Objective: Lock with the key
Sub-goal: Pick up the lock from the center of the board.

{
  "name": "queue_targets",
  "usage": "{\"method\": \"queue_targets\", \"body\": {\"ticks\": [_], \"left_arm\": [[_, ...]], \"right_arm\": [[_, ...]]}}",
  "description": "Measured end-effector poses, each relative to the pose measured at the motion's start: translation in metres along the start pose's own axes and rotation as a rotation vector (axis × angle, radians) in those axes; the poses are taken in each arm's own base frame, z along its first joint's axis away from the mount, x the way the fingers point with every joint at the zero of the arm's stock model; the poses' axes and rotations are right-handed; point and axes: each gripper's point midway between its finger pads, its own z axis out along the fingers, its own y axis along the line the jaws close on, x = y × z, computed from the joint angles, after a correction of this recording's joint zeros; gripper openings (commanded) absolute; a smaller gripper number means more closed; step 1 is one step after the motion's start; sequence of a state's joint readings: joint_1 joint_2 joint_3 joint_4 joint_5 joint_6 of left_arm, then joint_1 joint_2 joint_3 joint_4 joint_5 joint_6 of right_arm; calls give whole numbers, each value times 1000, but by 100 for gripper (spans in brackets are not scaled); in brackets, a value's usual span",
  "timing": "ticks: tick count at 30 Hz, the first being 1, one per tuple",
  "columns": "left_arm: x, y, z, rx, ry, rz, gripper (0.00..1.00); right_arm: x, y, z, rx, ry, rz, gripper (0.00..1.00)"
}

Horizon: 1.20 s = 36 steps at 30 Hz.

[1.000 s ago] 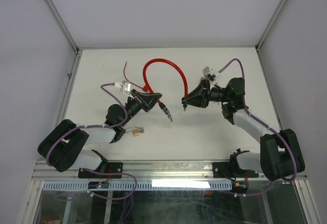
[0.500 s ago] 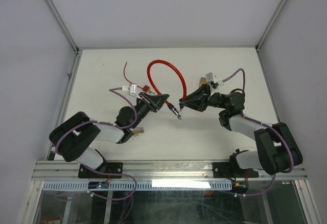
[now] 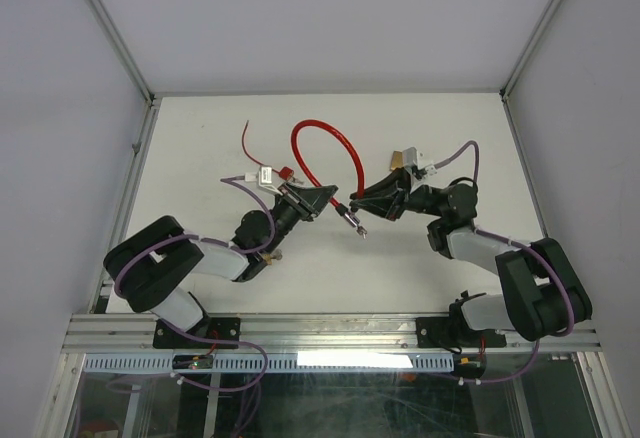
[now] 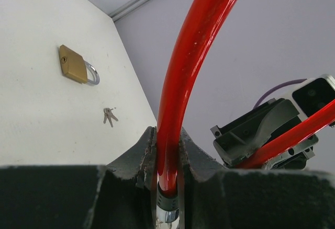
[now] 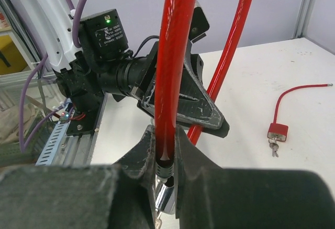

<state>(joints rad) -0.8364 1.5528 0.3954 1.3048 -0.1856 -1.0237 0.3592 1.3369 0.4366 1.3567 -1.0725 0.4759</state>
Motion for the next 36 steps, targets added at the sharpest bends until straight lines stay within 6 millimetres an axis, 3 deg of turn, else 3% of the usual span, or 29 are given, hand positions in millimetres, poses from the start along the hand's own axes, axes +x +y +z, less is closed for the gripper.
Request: {"method": "queue_targets", "body": {"ticks": [7,21,36], "left_arm": [[11,5,-1,-19,16,-47,0],[4,10,-9,-41,-35,-100,0],[2,16,-10,-60,-54,-132,0]], "right_arm": [[4,-5,-1,24,2,-30,0],[16,-9,-3,44,16,-13,0],[20,0,-1,23,4,-12,0]]}}
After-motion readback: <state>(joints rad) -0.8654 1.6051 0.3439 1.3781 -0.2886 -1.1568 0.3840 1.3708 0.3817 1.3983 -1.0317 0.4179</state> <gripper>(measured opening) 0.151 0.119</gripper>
